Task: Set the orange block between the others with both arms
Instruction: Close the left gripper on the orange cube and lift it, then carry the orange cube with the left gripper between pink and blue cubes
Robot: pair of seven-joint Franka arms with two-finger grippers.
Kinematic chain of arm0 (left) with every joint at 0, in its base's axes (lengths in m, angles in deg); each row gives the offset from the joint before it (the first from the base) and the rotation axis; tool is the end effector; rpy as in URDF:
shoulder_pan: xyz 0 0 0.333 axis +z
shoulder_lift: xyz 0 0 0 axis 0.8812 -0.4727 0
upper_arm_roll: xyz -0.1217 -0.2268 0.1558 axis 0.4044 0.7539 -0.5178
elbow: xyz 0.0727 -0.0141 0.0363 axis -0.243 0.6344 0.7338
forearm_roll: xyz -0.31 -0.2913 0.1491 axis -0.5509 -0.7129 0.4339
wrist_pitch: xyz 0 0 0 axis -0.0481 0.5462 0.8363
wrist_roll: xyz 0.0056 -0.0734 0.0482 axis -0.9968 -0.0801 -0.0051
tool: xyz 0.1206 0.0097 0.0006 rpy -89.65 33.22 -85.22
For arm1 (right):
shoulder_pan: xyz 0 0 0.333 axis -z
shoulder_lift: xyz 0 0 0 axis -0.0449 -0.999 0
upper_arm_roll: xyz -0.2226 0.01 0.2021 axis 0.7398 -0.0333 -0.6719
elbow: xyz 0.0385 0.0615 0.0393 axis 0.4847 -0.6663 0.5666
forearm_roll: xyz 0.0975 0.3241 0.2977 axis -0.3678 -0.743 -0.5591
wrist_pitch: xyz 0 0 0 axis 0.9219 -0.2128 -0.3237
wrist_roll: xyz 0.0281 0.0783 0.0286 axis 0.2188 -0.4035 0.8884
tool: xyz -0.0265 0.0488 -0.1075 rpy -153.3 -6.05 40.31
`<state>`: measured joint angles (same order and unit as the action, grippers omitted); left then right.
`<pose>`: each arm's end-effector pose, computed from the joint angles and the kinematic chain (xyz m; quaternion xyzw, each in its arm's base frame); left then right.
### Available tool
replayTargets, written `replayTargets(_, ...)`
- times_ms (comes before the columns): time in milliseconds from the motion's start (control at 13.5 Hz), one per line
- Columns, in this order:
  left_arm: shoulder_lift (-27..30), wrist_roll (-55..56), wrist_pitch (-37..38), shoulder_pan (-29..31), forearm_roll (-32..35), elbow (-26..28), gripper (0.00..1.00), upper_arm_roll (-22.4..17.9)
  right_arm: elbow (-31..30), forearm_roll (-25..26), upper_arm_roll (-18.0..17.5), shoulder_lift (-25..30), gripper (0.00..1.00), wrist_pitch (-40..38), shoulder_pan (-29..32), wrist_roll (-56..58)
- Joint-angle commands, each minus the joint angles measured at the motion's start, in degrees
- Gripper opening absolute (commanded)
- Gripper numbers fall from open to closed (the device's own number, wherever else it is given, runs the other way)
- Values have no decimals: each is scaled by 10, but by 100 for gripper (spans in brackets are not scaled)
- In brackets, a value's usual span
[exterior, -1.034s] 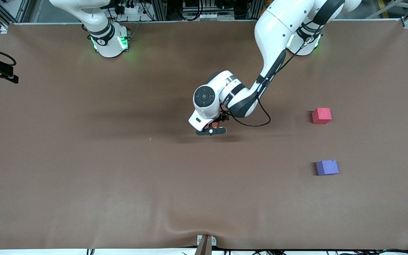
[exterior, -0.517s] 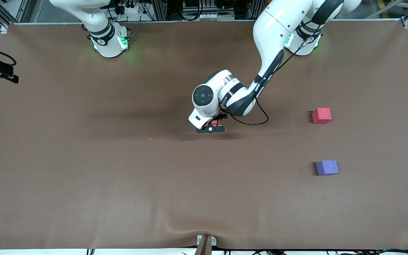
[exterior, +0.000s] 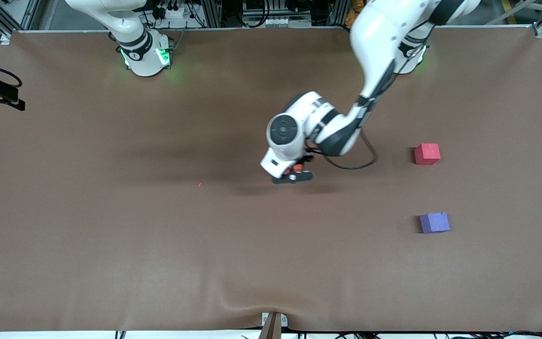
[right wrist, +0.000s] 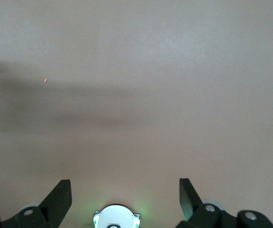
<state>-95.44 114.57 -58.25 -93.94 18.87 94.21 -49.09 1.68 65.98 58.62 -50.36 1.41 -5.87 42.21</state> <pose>0.5604 -0.4763 0.2400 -0.9957 -0.0447 0.0648 0.0486 0.5941 -0.0538 0.6297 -0.9965 -0.0429 0.0711 0.0074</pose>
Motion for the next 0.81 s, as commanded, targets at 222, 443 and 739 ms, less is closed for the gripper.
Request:
replayTargets(222,197,-198,14,176,13,172,0,6,1,-6,4,4,100,-5,-5,3)
replayTargets(443,218,-293,11,266,13,205,0,6,1,-6,1,4,100,-5,-8,2)
replayTargets(739,216,-392,-45,356,14,245,0,6,1,-6,1,5,100,-5,-9,2)
